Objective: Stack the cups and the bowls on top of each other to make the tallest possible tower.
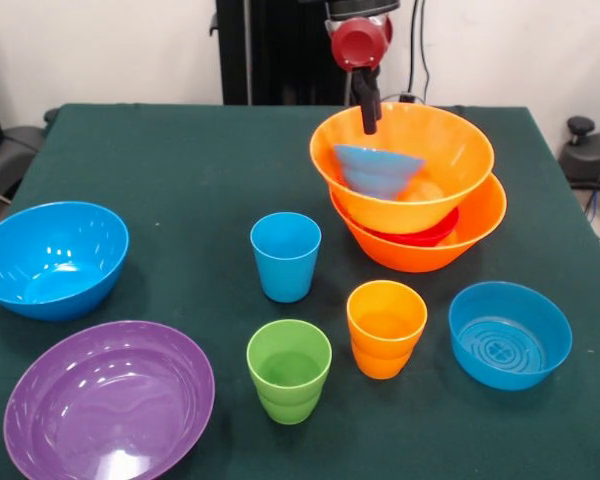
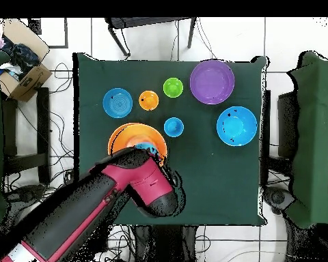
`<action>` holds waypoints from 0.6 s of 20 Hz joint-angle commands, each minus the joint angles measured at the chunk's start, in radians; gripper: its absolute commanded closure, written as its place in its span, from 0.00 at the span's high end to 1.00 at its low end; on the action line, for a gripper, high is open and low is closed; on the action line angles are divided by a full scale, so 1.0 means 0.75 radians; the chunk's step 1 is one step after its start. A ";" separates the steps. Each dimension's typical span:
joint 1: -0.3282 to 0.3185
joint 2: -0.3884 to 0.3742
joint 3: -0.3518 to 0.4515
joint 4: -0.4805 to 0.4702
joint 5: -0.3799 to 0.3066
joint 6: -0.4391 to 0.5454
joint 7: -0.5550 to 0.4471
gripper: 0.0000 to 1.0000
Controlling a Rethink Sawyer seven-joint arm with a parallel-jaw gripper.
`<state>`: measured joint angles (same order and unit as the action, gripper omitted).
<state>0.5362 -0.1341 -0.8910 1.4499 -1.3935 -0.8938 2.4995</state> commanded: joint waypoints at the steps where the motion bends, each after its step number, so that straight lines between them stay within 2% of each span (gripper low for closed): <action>1: 0.020 -0.011 0.251 0.065 0.042 0.054 0.015 1.00; 12: 0.053 -0.027 0.213 0.063 -0.070 -0.011 0.145 1.00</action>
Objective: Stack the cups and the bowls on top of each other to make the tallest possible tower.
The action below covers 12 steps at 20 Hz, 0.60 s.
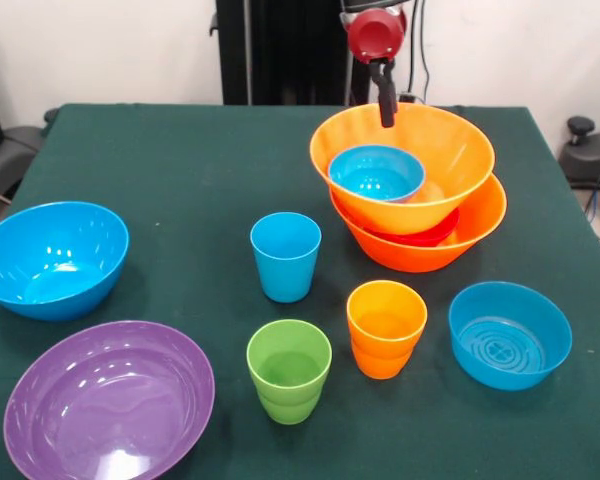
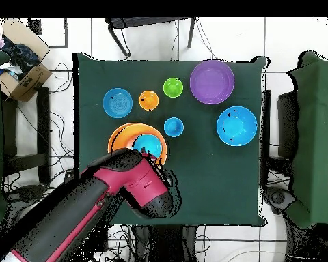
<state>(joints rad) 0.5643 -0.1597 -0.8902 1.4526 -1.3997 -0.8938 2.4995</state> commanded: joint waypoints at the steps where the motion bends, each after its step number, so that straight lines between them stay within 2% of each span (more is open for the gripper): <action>1: 0.020 0.001 0.203 0.060 -0.068 -0.013 0.161 1.00; 3: 0.017 -0.017 0.179 0.058 -0.074 -0.006 0.168 1.00; 7: -0.037 -0.035 0.116 -0.015 -0.126 -0.021 0.288 1.00; 12: -0.186 -0.030 0.022 -0.191 -0.313 -0.160 0.381 1.00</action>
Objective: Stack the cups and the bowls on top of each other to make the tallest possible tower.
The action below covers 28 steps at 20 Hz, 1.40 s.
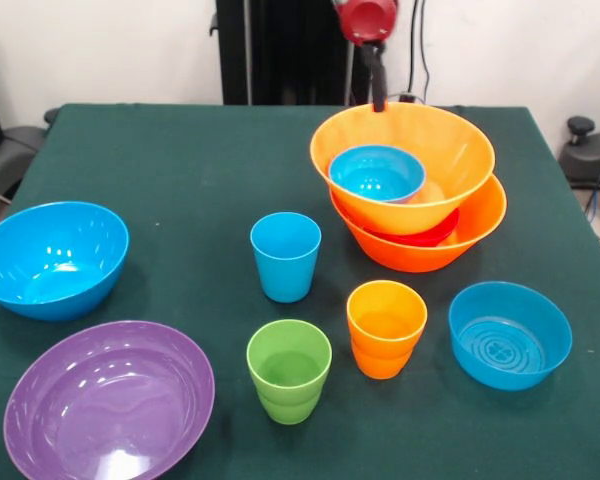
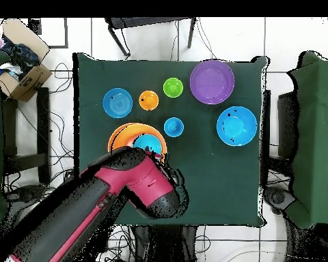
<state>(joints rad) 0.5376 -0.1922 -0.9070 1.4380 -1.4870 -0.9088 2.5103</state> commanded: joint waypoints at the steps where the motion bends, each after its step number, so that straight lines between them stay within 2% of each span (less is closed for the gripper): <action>1: -0.181 0.005 0.044 -0.208 -0.218 -0.175 0.393 1.00; 3: -0.247 0.008 0.045 -0.291 -0.248 -0.228 0.468 1.00; 9: -0.390 0.102 0.069 -0.507 -0.320 -0.277 0.501 1.00; 13: -0.460 0.148 0.077 -0.613 -0.362 -0.298 0.445 1.00; 17: -0.524 0.172 0.119 -0.695 -0.354 -0.293 0.358 1.00; 22: -0.574 0.245 0.125 -0.812 -0.334 -0.261 0.377 1.00; 28: -0.636 0.319 0.104 -0.942 -0.343 -0.274 0.319 1.00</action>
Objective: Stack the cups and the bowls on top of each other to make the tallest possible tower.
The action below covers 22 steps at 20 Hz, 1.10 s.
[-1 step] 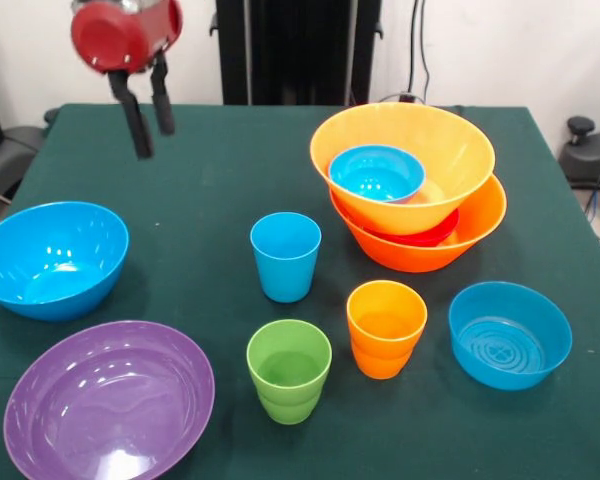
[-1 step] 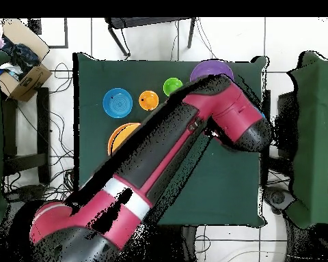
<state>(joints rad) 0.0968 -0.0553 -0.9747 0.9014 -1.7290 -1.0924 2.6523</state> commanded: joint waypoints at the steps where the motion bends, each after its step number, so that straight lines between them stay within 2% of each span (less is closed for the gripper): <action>1: -0.061 0.151 0.188 -0.250 -0.022 -0.030 0.126 1.00; 9: -0.145 0.277 0.114 -0.410 -0.045 -0.052 0.170 1.00; 17: -0.249 0.368 -0.041 -0.562 -0.093 -0.107 0.282 1.00; 22: -0.262 0.372 -0.078 -0.512 -0.050 -0.127 0.320 1.00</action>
<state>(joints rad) -0.0827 0.1994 -1.0648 0.5753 -1.7588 -1.1123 2.6523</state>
